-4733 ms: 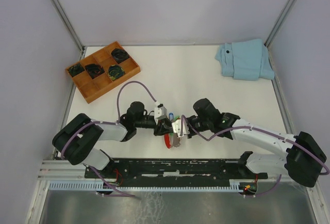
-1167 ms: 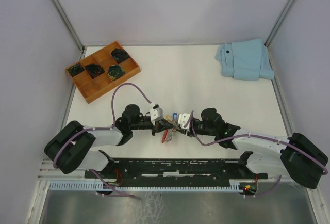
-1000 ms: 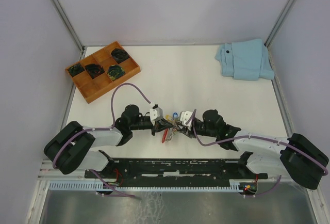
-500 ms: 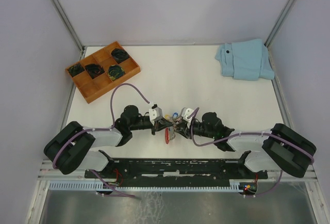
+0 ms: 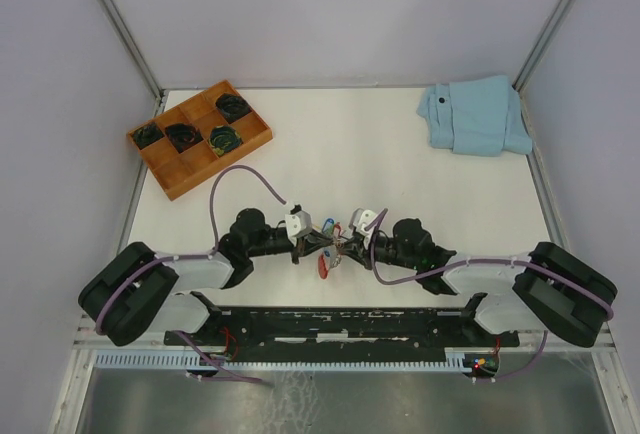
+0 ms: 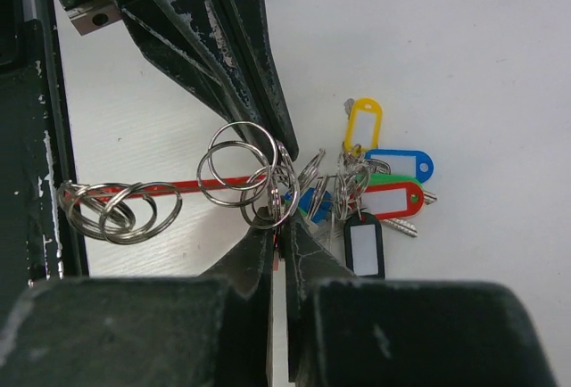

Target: Put the keys on the keyring

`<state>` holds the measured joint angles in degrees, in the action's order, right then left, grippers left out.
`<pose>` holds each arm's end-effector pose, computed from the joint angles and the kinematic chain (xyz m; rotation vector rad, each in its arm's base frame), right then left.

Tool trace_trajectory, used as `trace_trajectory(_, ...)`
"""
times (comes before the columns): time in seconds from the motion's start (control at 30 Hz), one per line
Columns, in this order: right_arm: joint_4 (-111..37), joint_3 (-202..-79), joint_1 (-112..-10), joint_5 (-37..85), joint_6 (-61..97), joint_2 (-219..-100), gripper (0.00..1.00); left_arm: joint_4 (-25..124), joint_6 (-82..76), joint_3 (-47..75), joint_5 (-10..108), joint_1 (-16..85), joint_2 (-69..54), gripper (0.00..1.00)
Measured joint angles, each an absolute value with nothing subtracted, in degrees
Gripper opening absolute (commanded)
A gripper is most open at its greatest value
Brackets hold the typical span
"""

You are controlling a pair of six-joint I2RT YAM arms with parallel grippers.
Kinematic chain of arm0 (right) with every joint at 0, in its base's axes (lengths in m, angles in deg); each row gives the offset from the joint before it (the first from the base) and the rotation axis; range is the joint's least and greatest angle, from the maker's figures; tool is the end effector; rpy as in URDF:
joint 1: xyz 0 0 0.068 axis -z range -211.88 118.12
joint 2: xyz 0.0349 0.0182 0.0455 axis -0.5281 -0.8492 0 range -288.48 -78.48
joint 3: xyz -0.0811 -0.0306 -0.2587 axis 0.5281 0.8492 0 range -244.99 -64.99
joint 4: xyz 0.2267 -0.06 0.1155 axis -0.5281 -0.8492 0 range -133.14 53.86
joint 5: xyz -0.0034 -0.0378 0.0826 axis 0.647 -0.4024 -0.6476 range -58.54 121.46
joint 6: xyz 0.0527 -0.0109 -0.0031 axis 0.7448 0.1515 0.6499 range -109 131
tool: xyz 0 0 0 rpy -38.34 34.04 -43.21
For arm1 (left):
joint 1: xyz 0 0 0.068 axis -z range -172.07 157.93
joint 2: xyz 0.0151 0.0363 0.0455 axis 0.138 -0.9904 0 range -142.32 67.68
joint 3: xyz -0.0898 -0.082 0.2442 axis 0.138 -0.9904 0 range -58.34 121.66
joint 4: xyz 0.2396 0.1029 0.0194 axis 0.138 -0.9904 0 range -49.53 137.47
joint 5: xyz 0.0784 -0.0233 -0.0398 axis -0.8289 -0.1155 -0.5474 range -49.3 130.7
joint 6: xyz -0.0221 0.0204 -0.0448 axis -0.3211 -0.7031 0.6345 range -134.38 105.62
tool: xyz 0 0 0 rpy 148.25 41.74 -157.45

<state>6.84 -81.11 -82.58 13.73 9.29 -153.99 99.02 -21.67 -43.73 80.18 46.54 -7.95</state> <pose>0.1397 0.1878 0.1584 -1.0511 1.6270 0.8698 0.1623 -0.1586 0.1672 1.1553 1.3839 -0.9903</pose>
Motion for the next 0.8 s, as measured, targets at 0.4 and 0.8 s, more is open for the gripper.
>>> trace_trajectory(0.4, 0.52, -81.72, -83.14, 13.77, 6.95, -150.25, 0.15, 101.18, -18.94, -46.04, 78.5, 46.7, -6.07, 0.03)
trace_trajectory(0.8, -11.74, -84.91, -82.84, 13.77, 2.62, -149.68, 0.06, 101.03, -18.94, -45.43, 81.56, 45.93, -7.08, 0.03)
